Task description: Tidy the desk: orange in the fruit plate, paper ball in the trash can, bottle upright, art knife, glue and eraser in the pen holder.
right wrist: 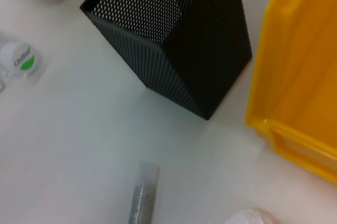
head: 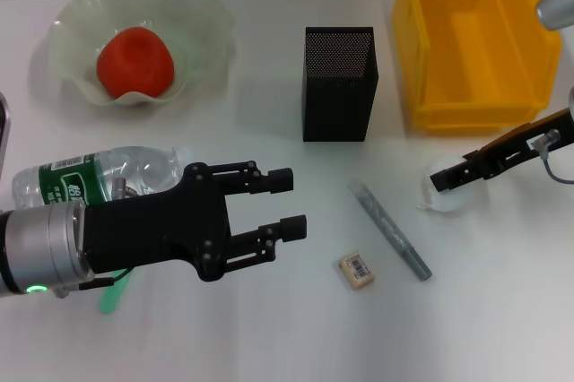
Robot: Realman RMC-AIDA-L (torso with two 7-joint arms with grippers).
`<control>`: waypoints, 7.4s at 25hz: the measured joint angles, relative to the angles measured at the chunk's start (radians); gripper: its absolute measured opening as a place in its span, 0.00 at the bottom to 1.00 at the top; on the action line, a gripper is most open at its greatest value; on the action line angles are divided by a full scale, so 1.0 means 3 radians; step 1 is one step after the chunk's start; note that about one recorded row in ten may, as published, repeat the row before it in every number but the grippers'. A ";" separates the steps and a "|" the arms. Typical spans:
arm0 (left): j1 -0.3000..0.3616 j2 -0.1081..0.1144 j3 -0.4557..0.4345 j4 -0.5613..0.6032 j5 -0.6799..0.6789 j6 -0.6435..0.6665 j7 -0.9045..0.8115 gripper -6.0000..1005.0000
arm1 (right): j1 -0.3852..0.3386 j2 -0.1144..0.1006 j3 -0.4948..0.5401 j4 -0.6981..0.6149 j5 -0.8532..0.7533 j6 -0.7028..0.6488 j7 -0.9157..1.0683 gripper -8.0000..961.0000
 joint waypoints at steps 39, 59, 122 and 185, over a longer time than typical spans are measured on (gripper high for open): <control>-0.0116 -0.0005 0.0000 -0.0113 -0.0026 -0.0094 0.0042 0.53 | -0.0971 0.0003 0.0900 0.0187 0.2762 0.0410 -0.2770 0.50; -0.0150 -0.0010 -0.0009 -0.0153 -0.0025 -0.0127 0.0042 0.53 | -0.0682 0.0014 0.0799 0.0320 0.2335 0.0964 -0.2906 0.63; 0.0169 0.0038 -0.0154 0.1373 -0.0286 -0.1029 -0.1499 0.54 | -0.1264 0.0024 0.0806 0.2168 0.2870 -0.0790 -0.4658 0.68; -0.0499 -0.0023 0.1278 0.3318 0.3600 -0.0753 -0.3925 0.61 | -0.0915 0.0030 0.0664 0.2525 0.2887 -0.0738 -0.4658 0.68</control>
